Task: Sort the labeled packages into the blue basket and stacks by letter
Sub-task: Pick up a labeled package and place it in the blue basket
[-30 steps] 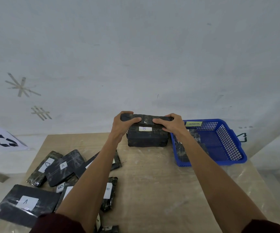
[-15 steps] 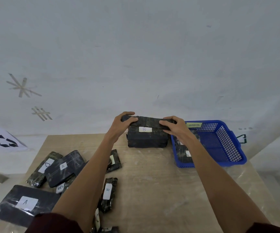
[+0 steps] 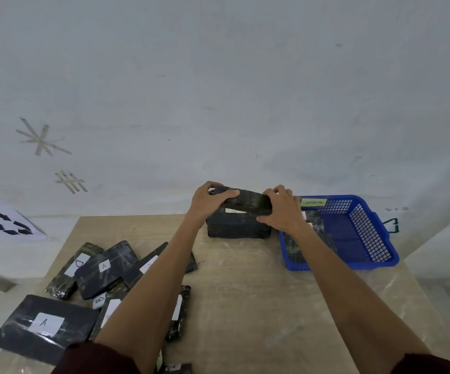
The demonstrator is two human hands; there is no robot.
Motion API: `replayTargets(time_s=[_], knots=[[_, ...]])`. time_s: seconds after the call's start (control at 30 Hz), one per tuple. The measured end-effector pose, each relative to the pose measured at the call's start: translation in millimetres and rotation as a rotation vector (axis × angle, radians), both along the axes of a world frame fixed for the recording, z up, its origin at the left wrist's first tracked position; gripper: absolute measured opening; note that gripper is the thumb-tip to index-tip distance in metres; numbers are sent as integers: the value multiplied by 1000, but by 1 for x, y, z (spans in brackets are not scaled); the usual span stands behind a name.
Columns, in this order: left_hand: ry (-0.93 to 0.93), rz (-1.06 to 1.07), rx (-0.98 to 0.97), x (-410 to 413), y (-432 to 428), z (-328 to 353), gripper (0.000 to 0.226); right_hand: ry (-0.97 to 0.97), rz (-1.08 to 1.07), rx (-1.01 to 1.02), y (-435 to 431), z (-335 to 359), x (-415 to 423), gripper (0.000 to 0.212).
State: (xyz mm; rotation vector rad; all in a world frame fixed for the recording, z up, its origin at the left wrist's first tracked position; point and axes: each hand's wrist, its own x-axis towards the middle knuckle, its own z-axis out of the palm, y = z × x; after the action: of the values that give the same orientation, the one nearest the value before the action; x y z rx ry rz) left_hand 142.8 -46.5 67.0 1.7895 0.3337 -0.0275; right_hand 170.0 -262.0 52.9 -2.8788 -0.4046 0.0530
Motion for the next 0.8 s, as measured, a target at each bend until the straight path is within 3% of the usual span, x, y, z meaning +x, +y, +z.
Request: replayTargets(time_s=[0.13,0.3,0.43,0.63,0.8], knots=[[-21,-41,0,-1,-17,11,59,-55,57,-7,19,2,-2,45],[-38,-27,-326,-8,-15,31,33,39,-19,406,17,-2,0,43],[-85,-158,-384,-11,-9,27,25,72,-31,613,20,-2,-1,51],[-64,-191,-487,-13,-15,25,20,60,-29,655,29,-1,-2,58],[-113,-177,-419,-10,-14,29,12,45,-8,584,32,4,1,50]])
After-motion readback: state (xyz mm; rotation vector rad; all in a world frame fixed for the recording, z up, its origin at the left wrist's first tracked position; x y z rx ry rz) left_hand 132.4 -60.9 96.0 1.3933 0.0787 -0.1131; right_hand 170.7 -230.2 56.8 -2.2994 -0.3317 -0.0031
